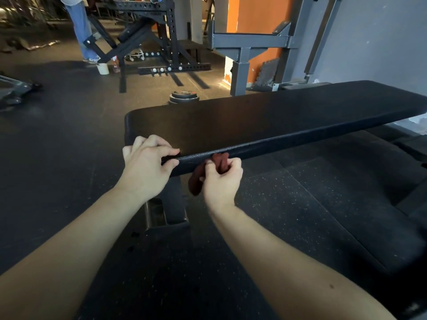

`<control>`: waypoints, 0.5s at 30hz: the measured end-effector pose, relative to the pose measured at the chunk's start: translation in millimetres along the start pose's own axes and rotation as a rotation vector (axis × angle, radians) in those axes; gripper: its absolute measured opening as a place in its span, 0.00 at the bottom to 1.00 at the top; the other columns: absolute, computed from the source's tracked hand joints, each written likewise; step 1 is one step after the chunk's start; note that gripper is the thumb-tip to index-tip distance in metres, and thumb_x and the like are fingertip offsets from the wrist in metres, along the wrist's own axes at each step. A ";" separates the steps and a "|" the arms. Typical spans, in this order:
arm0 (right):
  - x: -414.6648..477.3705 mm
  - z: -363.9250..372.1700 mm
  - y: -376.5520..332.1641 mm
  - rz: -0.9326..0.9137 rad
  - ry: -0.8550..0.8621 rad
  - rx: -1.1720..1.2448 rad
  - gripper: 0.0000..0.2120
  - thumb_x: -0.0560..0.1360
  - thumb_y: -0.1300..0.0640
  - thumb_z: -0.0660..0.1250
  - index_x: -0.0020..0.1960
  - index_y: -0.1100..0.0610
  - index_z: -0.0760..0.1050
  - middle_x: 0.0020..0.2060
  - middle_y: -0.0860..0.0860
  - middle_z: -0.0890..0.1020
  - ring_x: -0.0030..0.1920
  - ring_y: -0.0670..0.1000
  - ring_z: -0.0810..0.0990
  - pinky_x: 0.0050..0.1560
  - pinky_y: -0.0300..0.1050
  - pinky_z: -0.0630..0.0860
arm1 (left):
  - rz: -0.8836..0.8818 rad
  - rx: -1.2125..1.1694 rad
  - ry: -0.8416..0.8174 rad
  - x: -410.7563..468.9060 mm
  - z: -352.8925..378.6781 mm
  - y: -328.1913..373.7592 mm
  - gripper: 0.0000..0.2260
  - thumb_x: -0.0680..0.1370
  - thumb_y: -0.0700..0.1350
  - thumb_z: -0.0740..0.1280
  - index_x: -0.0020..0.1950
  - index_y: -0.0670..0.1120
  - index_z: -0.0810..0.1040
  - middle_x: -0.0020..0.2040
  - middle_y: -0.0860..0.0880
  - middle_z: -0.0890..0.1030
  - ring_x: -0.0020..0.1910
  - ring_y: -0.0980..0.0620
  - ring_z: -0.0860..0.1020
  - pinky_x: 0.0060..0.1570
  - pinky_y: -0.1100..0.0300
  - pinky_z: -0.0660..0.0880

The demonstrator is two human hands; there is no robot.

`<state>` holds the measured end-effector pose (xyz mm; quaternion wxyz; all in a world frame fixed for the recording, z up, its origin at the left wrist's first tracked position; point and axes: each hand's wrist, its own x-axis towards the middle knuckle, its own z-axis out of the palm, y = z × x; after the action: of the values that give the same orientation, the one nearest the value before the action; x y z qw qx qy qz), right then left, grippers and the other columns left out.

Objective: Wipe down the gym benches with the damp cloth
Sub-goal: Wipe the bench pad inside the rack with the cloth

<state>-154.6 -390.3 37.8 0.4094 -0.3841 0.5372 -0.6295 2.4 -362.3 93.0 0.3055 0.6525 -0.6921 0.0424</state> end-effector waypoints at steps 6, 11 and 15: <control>31.7 -33.0 -19.7 0.047 0.103 -0.002 0.10 0.74 0.57 0.74 0.47 0.49 0.72 0.49 0.55 0.82 0.42 0.54 0.86 0.47 0.51 0.85 | 0.011 -0.008 -0.051 -7.7 -15.0 -13.4 0.12 0.81 0.48 0.69 0.63 0.58 0.82 0.61 0.60 0.76 0.64 0.53 0.66 0.63 0.52 0.58; 17.5 -17.3 -24.8 -0.019 0.195 -0.035 0.10 0.76 0.57 0.72 0.53 0.53 0.71 0.57 0.57 0.75 0.48 0.46 0.77 0.55 0.44 0.76 | 0.003 0.001 -0.059 -6.5 -19.6 -15.5 0.11 0.80 0.50 0.69 0.63 0.58 0.82 0.61 0.60 0.76 0.64 0.54 0.66 0.64 0.51 0.58; -13.3 0.8 -11.7 0.050 -0.025 -0.044 0.11 0.77 0.57 0.72 0.52 0.56 0.70 0.51 0.60 0.79 0.43 0.57 0.83 0.40 0.42 0.81 | 0.005 0.021 -0.059 -8.4 -16.1 -10.0 0.12 0.80 0.51 0.69 0.63 0.56 0.82 0.62 0.59 0.76 0.65 0.52 0.66 0.66 0.48 0.61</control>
<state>-150.1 -377.2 48.9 0.4232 -0.3875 0.5550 -0.6022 17.3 -349.0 98.6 0.2779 0.6550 -0.7020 0.0311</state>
